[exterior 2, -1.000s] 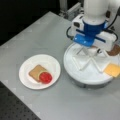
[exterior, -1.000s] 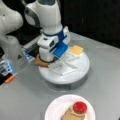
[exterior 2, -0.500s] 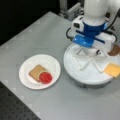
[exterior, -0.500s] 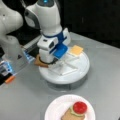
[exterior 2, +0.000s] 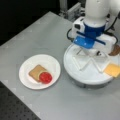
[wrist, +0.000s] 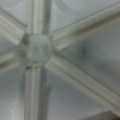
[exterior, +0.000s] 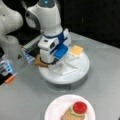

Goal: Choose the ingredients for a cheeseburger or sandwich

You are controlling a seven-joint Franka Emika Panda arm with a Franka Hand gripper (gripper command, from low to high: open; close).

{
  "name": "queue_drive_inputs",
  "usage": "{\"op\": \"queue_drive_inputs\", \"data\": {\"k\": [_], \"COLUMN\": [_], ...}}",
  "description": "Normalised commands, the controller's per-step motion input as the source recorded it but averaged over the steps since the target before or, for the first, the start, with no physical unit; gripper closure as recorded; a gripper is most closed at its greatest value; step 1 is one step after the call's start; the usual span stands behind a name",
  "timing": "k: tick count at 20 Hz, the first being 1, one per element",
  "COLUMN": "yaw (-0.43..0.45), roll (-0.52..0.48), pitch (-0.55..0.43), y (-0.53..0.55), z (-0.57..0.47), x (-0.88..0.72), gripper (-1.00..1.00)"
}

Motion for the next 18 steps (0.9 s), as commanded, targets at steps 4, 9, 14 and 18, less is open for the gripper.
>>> {"op": "queue_drive_inputs", "data": {"k": [4, 9, 14, 18], "yaw": [-0.092, -0.085, -0.093, -0.091], "roll": [-0.013, -0.016, -0.019, -0.029], "pitch": [-0.146, -0.143, -0.141, -0.138], "y": [0.14, 0.14, 0.12, 0.11], "z": [-0.15, -0.15, -0.15, -0.14], "x": [-0.07, -0.08, -0.06, -0.05], "gripper": [-1.0, -1.0, -1.0, -1.0]}}
